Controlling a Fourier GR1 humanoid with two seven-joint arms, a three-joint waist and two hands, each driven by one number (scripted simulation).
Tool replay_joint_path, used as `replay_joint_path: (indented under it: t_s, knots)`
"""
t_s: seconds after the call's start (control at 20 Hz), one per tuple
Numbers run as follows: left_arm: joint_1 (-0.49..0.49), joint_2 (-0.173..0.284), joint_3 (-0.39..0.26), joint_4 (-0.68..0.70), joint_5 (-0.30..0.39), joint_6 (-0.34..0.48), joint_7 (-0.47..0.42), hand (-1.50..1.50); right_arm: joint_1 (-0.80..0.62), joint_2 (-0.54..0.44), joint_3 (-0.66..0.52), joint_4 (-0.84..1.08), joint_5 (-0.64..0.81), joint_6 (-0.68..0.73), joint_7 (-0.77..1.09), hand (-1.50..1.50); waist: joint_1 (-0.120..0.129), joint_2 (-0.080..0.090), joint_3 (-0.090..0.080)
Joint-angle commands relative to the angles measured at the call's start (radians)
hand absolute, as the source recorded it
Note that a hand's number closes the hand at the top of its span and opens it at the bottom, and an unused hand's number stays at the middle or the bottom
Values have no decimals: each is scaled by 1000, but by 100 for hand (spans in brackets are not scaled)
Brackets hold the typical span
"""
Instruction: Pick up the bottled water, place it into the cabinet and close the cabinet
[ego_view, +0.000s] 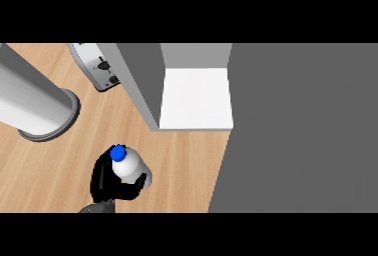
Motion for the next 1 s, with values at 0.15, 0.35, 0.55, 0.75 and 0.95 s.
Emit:
replay_joint_path:
  t_s: [0.15,0.35,0.55,0.75,0.95]
  knots:
    - [177,-5,-120,-368,27,45,201,150,-40,10,-15,-51,84,-8,73,-150,6,3,0]
    - [109,-6,-188,-444,43,170,256,150,-70,39,47,-76,134,-27,130,-150,0,4,-1]
    - [79,-7,-238,-495,17,257,279,150,-14,-40,-32,-157,43,2,114,-150,-4,5,-1]
    - [-38,-7,-314,-492,28,390,345,150,35,-20,41,-86,86,-18,11,-150,-11,5,0]
    - [-111,-7,-381,-556,29,532,447,150,39,-10,87,-81,122,-26,13,-150,-13,3,-1]
